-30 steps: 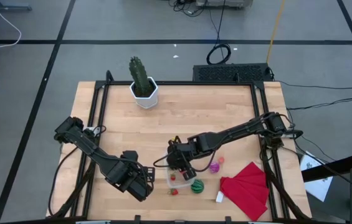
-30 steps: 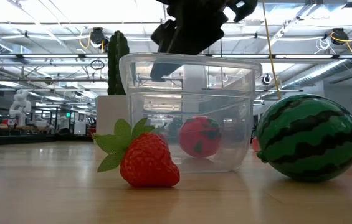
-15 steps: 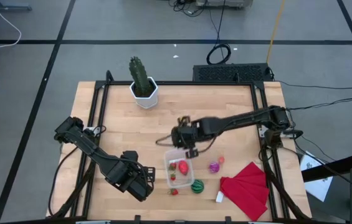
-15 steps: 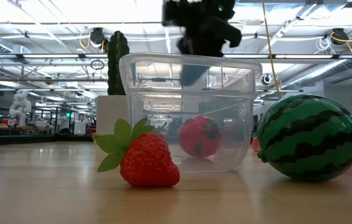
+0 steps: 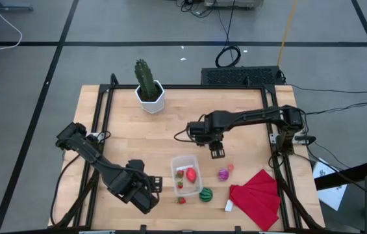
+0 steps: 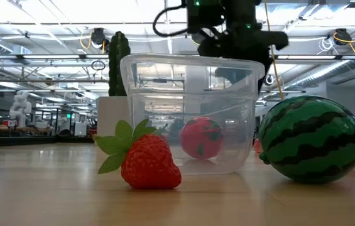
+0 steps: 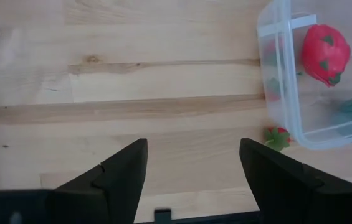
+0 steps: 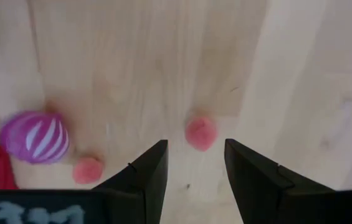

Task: Pick and placing Produce into tupperware
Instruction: Put the top peach into the transparent bin

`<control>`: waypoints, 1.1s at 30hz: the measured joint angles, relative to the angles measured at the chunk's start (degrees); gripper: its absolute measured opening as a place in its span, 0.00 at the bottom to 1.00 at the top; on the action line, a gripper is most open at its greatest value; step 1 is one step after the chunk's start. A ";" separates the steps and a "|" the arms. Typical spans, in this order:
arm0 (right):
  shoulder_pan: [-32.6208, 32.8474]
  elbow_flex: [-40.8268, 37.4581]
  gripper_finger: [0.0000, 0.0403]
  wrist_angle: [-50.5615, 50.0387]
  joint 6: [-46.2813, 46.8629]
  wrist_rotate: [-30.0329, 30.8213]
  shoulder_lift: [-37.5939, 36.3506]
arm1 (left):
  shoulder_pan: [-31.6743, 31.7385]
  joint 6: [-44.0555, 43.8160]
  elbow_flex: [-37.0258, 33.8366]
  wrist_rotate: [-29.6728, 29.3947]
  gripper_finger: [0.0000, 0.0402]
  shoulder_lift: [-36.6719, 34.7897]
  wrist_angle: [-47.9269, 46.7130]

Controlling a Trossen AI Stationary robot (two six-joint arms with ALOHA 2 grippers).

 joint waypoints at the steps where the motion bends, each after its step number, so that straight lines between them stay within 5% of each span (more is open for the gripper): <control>1: 0.02 -0.93 0.37 -0.05 -0.35 -0.01 -0.02 | -0.17 -0.20 0.00 0.00 0.64 0.00 0.14; 33: -1.06 -22.35 0.37 20.25 -0.83 -0.25 -0.26 | -0.84 -1.10 0.00 -1.49 0.64 0.02 1.89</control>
